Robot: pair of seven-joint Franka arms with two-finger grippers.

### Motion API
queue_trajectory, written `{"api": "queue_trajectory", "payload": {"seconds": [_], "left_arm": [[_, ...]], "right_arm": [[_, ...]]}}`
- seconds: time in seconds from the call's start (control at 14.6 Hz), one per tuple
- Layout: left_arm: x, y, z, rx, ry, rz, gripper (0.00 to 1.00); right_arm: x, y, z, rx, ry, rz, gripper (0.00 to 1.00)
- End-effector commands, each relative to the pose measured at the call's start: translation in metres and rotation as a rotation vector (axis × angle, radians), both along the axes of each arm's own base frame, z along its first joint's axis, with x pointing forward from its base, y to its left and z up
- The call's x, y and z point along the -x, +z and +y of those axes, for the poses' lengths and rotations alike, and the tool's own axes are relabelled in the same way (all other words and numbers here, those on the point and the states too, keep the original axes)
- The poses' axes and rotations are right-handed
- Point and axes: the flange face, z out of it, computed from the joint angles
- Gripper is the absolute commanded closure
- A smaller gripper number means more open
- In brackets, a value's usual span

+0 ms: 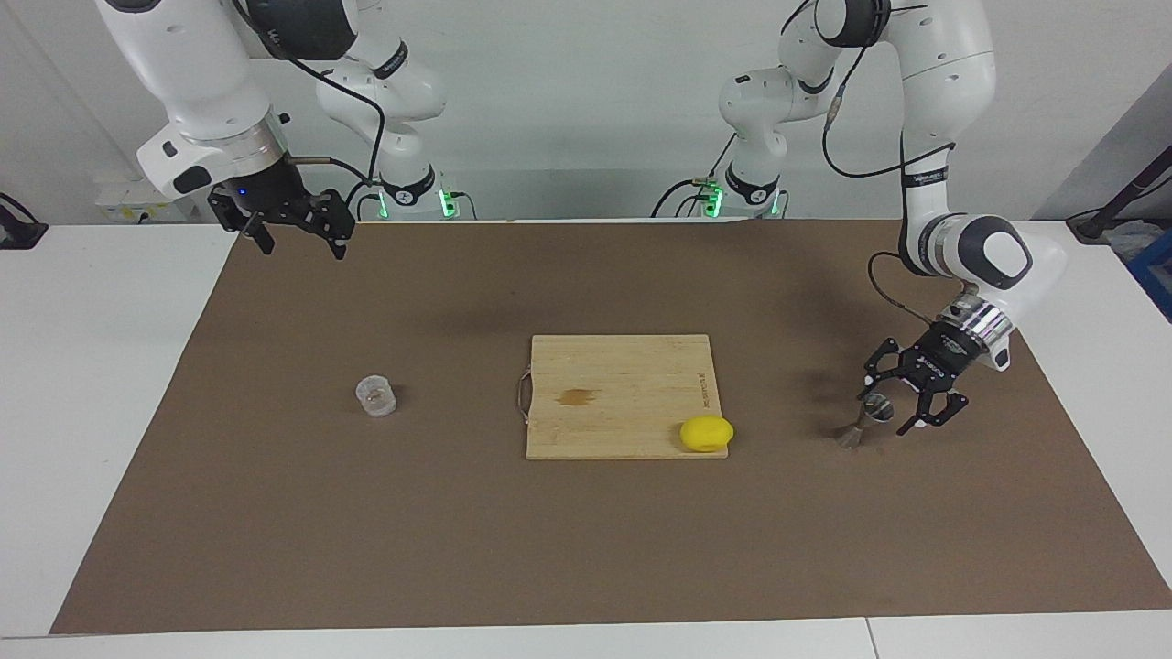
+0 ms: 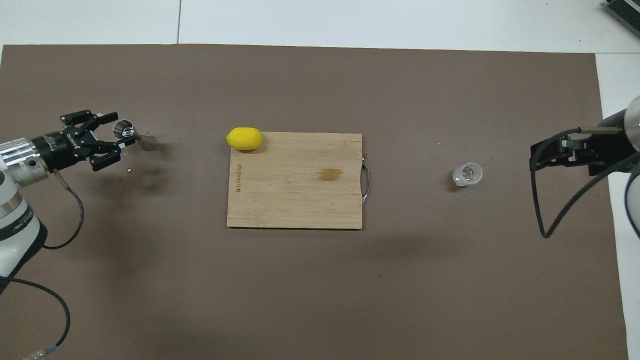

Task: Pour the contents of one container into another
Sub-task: 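Reach the left gripper to the small dark cup and grasp it, then lift the dark cup with the left gripper and carry it over the board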

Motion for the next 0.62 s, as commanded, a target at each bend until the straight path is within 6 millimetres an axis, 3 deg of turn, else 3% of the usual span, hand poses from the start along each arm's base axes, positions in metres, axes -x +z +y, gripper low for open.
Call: {"api": "queue_trajectory", "payload": {"seconds": [0.0,0.27,0.41,0.55], "left_arm": [[0.005,-0.003,0.001,-0.003,0.016,-0.008,1.00],[-0.003,0.007,-0.004,-0.008,-0.011,-0.031,1.00],[-0.017,0.032,-0.017,-0.036,-0.080,-0.094,1.00],[-0.031,0.058,-0.044,-0.095,-0.153,-0.171,1.00]], "right_arm": [[0.007,0.000,-0.002,-0.007,0.013,0.000,0.00],[0.008,0.001,-0.004,-0.007,0.010,-0.003,0.00],[0.008,0.001,-0.004,-0.007,0.011,-0.003,0.00],[0.008,0.000,-0.004,-0.007,0.011,0.000,0.00]]}}
